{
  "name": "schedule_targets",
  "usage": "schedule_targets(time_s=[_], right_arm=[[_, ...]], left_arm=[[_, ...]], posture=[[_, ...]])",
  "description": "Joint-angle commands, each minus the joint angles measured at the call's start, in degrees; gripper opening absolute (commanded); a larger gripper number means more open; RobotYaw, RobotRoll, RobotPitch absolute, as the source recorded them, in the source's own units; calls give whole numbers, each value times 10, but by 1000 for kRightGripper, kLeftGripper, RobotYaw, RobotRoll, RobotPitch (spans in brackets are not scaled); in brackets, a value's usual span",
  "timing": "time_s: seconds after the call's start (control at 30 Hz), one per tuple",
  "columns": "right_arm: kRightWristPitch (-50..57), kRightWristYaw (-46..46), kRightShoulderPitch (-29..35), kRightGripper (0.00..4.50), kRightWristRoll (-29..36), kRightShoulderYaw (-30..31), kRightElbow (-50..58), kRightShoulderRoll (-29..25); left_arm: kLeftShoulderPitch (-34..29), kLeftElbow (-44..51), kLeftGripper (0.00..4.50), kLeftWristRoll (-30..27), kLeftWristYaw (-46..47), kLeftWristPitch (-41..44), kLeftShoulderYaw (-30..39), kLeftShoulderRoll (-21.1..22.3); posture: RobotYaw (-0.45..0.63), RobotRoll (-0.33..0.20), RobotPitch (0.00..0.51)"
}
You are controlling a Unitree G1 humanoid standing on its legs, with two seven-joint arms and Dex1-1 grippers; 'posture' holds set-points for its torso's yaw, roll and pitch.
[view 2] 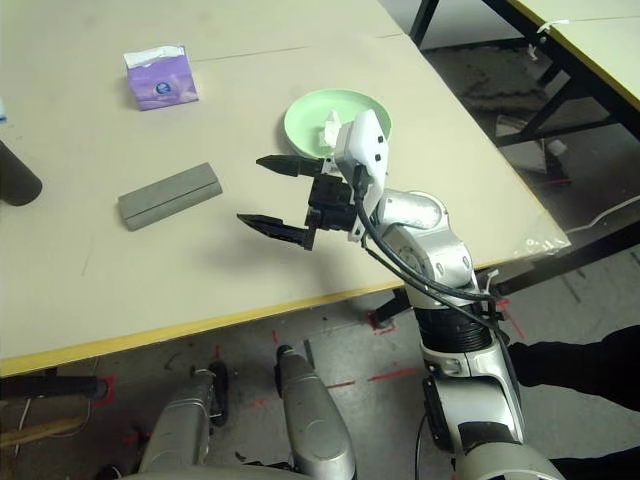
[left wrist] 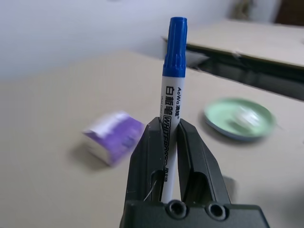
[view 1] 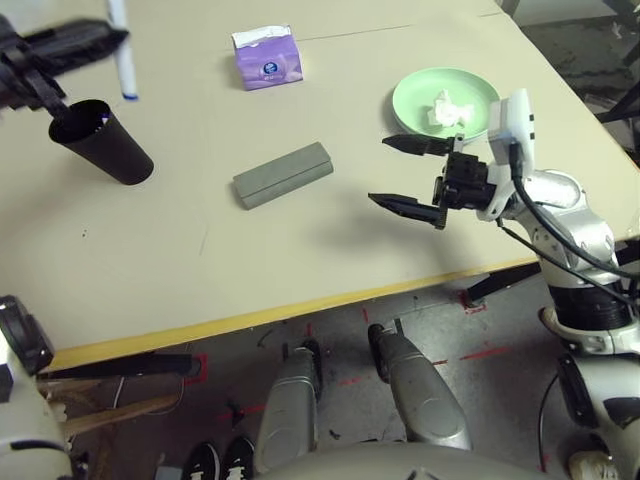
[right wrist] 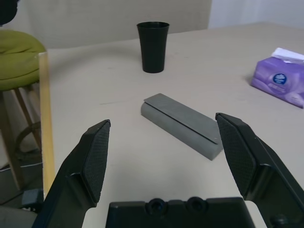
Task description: Organize and tidy the items on the table.
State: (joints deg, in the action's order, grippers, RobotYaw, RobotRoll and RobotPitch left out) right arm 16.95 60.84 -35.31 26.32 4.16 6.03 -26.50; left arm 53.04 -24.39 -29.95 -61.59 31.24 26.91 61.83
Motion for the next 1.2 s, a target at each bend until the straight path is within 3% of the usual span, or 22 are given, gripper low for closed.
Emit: schedule_targets(time_s=[0.03, 0.5, 0.87, 1.2], right_arm=[[6, 6, -2, 4500, 4, 13, -1, 5], [15, -16, -3, 4500, -4, 15, -2, 11], [29, -22, 3, 4500, 0, 9, 13, 1], [34, -24, -1, 4500, 6, 4, 17, -11]], left_arm=[[5, -40, 254, 20, 37, -64, 16, 4], [0, -245, 254, 100, 148, -313, 0, -11], [-16, -318, 254, 97, 177, -391, 4, -59], [-38, -332, 254, 87, 195, -409, 12, -87]], posture=[[-168, 0, 270], [-180, 0, 271], [-200, 0, 274], [-208, 0, 274]])
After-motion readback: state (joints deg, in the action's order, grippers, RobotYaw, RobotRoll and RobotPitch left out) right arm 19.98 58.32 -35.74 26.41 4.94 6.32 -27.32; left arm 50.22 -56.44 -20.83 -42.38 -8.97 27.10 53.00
